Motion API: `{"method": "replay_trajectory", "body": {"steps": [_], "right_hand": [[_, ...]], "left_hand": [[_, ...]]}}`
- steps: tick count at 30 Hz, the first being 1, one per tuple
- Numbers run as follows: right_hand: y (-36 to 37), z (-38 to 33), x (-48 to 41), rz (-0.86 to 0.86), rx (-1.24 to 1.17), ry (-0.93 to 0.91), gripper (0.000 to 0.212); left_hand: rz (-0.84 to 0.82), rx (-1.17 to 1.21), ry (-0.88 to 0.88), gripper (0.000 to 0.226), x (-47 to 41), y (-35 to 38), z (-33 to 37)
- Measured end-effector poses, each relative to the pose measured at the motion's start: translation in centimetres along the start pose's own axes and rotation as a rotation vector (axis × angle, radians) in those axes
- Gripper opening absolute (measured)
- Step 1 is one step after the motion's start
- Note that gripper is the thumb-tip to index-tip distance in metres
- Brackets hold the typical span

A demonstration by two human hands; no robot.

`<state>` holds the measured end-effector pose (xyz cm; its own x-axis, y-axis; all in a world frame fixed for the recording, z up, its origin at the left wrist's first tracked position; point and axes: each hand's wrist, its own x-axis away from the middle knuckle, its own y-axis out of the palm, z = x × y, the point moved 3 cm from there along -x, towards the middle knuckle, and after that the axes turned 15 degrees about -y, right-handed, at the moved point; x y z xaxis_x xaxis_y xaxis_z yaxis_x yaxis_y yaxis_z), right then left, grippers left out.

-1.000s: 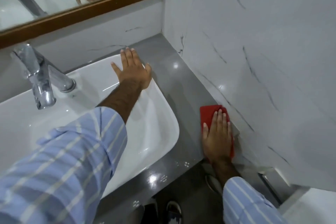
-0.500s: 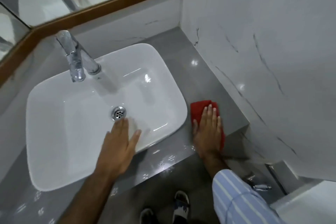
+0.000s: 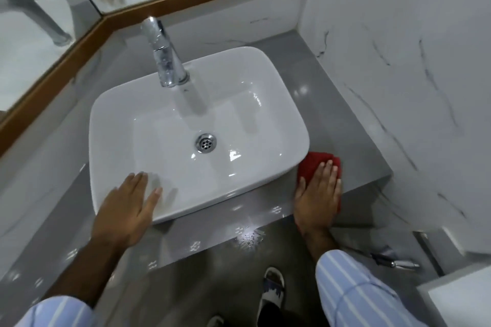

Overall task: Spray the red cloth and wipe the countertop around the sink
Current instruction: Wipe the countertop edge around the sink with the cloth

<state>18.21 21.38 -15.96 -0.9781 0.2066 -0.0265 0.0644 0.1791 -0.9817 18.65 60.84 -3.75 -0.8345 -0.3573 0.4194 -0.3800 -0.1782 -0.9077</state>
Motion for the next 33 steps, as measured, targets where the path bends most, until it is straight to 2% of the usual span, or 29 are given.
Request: {"method": "replay_trajectory", "body": {"steps": [5, 9, 10, 13, 15, 17, 21, 23, 25, 26, 29, 31, 33], "right_hand": [[1.5, -10.3, 6.7, -0.052, -0.082, -0.218, 0.07], [2.1, -9.7, 7.8, -0.059, -0.06, -0.442, 0.066], [1.9, -8.6, 7.6, -0.033, -0.037, -0.448, 0.065], [1.4, -6.3, 6.6, 0.023, 0.003, -0.309, 0.065], [1.5, -7.7, 7.1, 0.05, -0.011, -0.221, 0.065], [1.8, -10.7, 8.5, 0.077, -0.031, -0.23, 0.063], [3.8, -18.0, 12.9, -0.035, -0.101, -0.438, 0.066], [4.2, -18.7, 13.6, -0.088, -0.11, -0.574, 0.067], [3.9, -17.2, 12.8, -0.06, -0.087, -0.662, 0.066], [3.6, -15.8, 12.1, -0.031, -0.072, -0.642, 0.066], [3.0, -13.2, 10.4, 0.003, -0.054, -0.389, 0.068], [3.0, -14.3, 10.6, 0.005, -0.026, -0.278, 0.067], [3.3, -17.6, 12.2, 0.0, -0.033, -0.292, 0.067]], "left_hand": [[0.021, -0.026, 0.066, 0.09, -0.1, 0.1, -0.4], [0.002, -0.033, 0.149, 0.091, -0.7, 0.1, -0.9], [0.014, -0.052, 0.179, 0.089, -0.8, 0.1, -1.6], [0.119, -0.148, 0.249, 0.085, -1.0, -0.1, -3.3], [0.167, -0.176, 0.269, 0.088, -0.8, -0.2, -3.8], [0.196, -0.168, 0.268, 0.09, -0.7, -0.3, -3.5], [0.207, -0.153, 0.262, 0.089, -0.8, -0.3, -3.6], [0.213, -0.144, 0.276, 0.089, -1.0, -0.1, -3.5], [0.215, -0.133, 0.289, 0.09, -1.1, -0.2, -3.7], [0.213, -0.127, 0.295, 0.091, -1.2, -0.1, -3.7], [0.216, -0.108, 0.293, 0.091, -1.5, 0.2, -4.1], [0.227, -0.099, 0.301, 0.087, -1.6, 0.4, -3.9], [0.236, -0.076, 0.301, 0.083, -1.6, 0.5, -3.9]]}}
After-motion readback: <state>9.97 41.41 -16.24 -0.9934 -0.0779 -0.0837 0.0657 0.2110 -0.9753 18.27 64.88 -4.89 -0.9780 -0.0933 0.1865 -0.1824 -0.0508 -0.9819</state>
